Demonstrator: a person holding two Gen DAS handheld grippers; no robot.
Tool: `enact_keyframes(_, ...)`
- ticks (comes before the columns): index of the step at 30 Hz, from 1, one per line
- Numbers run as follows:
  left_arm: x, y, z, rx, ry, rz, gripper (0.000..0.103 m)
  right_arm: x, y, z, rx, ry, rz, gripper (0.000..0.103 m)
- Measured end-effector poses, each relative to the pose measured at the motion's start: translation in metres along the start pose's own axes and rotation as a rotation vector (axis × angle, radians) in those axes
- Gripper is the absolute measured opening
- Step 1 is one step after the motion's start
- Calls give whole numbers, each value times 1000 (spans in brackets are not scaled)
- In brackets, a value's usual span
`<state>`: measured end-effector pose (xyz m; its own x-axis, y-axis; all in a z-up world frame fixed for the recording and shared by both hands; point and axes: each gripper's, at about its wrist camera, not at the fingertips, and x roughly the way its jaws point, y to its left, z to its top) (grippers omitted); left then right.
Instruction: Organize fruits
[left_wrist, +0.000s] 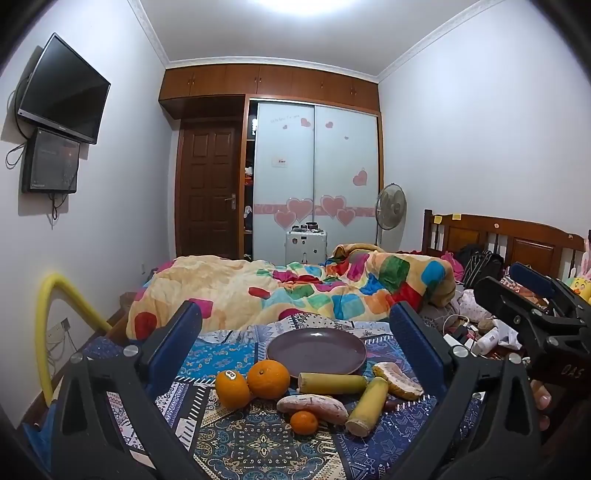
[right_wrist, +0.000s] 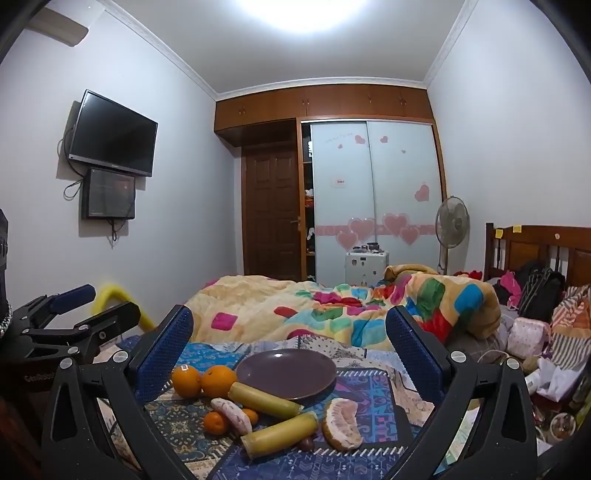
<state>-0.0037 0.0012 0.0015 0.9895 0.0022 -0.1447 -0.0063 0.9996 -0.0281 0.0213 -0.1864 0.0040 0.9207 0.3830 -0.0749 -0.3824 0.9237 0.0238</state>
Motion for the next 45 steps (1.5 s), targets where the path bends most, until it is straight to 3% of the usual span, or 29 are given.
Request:
enact_keyframes(17, -2, -1, 14, 0, 5, -5, 103, -2, 1, 0, 0, -9, 1, 103)
enact_keyframes(45, -4, 5, 7, -3, -3, -8, 103, -1, -4, -2, 16, -8, 13, 103)
